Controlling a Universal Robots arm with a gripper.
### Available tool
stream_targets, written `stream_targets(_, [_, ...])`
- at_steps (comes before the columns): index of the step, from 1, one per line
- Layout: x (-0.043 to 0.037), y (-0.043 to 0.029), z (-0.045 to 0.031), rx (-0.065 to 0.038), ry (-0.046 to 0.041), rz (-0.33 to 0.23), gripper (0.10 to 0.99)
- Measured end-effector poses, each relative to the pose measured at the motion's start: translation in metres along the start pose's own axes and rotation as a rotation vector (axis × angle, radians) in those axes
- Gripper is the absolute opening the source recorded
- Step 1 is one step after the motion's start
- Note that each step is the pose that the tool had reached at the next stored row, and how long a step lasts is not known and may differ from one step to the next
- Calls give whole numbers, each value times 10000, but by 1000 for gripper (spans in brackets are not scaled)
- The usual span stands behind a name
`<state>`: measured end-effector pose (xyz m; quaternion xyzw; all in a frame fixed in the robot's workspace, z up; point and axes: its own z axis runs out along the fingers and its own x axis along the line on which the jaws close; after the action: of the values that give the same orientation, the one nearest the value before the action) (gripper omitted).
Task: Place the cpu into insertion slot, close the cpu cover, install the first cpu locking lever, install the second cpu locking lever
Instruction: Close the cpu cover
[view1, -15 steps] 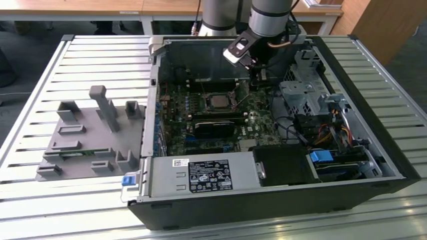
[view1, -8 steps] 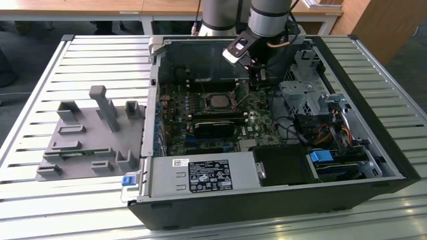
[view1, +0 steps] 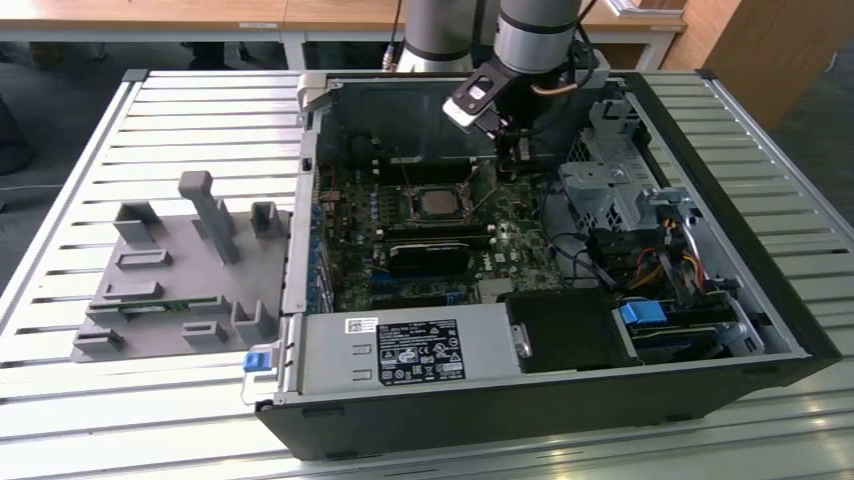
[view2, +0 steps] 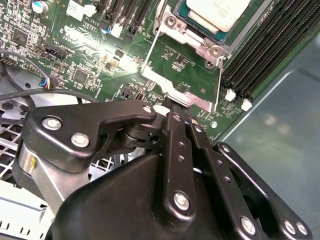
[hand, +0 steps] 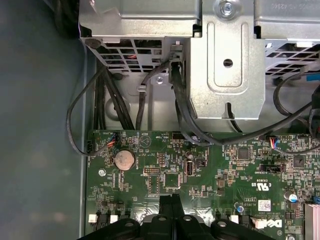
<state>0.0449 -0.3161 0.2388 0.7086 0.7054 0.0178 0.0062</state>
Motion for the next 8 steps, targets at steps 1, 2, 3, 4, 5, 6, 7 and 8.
stream_targets(1, [0, -9, 0, 0, 0, -1, 106])
stream_targets(2, [0, -14, -1, 0, -1, -1, 106])
stream_targets(3, [0, -19, -1, 0, -1, -1, 106])
stream_targets(4, [0, -23, -1, 0, 0, -1, 106])
stream_targets(5, [0, -27, -1, 0, 0, -1, 106])
stream_targets(6, [0, -32, -1, 0, 0, -1, 106])
stream_targets(7, [0, -37, -1, 0, -1, -1, 106])
stream_targets(8, [0, -44, -2, 0, -1, -1, 106])
